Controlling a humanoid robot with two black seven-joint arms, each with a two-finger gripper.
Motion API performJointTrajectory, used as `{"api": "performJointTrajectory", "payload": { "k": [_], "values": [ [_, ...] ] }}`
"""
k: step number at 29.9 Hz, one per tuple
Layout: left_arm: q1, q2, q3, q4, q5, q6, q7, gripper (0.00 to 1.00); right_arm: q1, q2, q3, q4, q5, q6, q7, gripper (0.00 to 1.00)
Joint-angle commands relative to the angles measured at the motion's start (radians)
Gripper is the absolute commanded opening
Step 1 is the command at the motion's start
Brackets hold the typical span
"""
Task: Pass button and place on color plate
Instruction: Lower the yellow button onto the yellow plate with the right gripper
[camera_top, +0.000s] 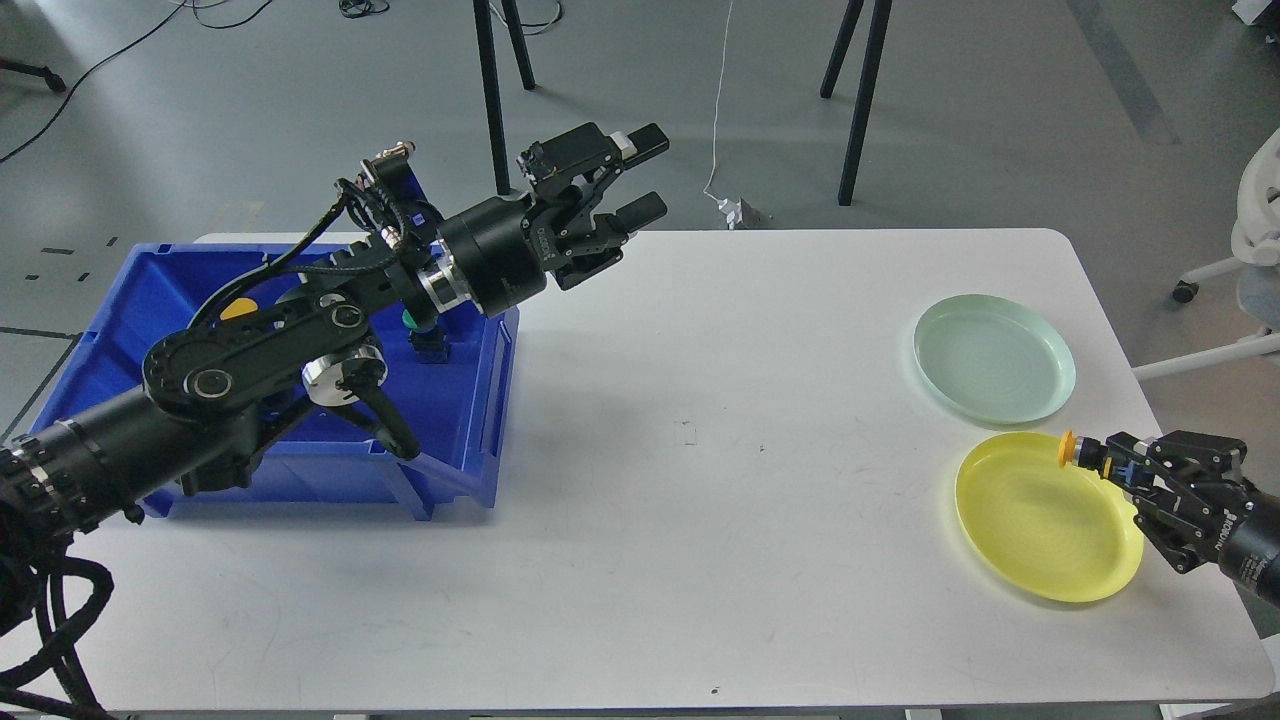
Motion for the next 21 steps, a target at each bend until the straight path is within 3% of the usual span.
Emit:
{"api": "performJointTrajectory", "payload": {
  "k": [1,12,17,21],
  "values": [
    [0.001,-0.002,0.000,0.014,0.000,0.000,0.000,0.82,0.008,0.025,-0.045,-0.016,-0.014,0.000,0.000,0.11],
    [0.001,-0.013,0.003,0.017,0.000,0.000,0.000,0.82,0.012,0.087,-0.054,-0.053,-0.051,0.000,0.000,0.14],
    [0.003,-0.013,0.003,0.017,0.000,0.000,0.000,0.83,0.012,0.087,-0.053,-0.062,-0.049,0.000,0.000,0.28],
    [0.003,-0.013,0.003,0.017,0.000,0.000,0.000,0.82,0.014,0.087,-0.053,-0.062,-0.048,0.000,0.000,0.46]
  ]
}}
